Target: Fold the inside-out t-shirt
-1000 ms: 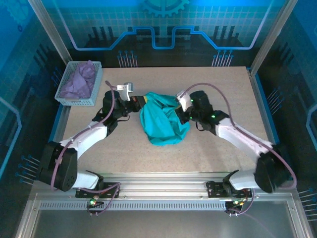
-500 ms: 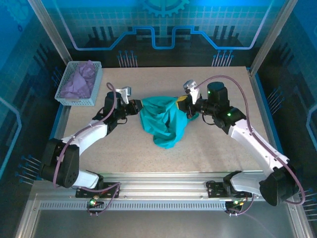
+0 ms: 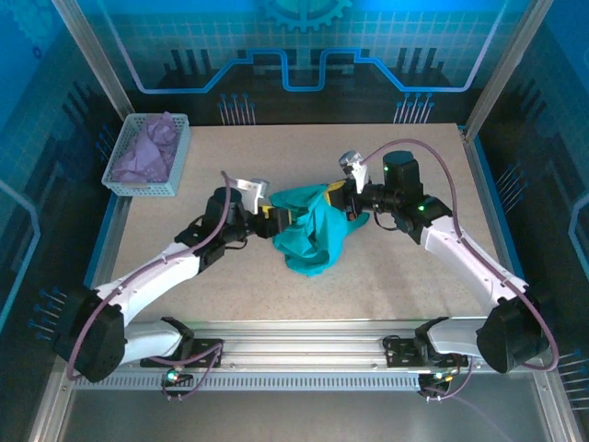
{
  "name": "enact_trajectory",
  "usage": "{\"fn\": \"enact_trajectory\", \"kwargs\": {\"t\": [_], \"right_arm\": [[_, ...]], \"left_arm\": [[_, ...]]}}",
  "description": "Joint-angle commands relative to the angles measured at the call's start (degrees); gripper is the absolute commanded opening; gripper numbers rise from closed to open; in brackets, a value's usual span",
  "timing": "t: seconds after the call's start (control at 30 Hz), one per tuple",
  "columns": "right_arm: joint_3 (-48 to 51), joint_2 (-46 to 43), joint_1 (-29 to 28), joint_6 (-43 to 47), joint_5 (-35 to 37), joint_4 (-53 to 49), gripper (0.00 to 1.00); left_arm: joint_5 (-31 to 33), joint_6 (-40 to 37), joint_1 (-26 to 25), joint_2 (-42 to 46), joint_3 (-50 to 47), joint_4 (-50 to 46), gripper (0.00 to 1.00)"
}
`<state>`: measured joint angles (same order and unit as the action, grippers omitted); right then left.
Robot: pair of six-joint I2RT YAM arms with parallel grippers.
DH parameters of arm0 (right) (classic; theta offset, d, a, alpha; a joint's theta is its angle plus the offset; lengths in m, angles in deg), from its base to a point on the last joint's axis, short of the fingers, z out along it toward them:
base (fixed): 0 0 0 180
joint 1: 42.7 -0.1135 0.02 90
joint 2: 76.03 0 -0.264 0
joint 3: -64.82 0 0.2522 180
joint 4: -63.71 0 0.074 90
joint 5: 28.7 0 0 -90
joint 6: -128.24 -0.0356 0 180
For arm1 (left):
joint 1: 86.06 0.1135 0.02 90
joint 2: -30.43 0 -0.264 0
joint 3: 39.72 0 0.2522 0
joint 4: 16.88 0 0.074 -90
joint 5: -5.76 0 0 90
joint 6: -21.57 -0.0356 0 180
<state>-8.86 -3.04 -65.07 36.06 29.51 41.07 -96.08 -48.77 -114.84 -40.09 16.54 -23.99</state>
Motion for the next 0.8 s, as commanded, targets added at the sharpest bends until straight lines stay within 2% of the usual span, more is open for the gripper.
{"fn": "enact_trajectory", "kwargs": {"t": [0.0,0.2,0.37,0.53,0.77], "right_arm": [[0.99,0.43,0.75,-1.16,-1.56,2.56,0.0],[1.6,0.55,0.75,-1.7,-2.44,3.26,0.0],[3.11,-0.73,0.98,-1.16,-1.65,3.0,0.0],[3.82,-1.83,2.19,-0.76,-1.64,2.23,0.0],[4.65,-2.14,2.81,-2.76,-2.54,5.36,0.0]], "left_arm": [[-1.63,-3.97,-1.6,-3.13,3.5,-0.9,0.62],[1.77,-4.46,-1.77,-12.43,10.59,-1.39,0.63],[2.12,-4.07,-1.77,-18.96,15.81,-0.16,0.56],[1.2,-3.36,-1.23,-19.73,15.63,1.83,0.55],[-1.75,-2.72,-0.71,-22.45,16.42,2.25,0.44]]}}
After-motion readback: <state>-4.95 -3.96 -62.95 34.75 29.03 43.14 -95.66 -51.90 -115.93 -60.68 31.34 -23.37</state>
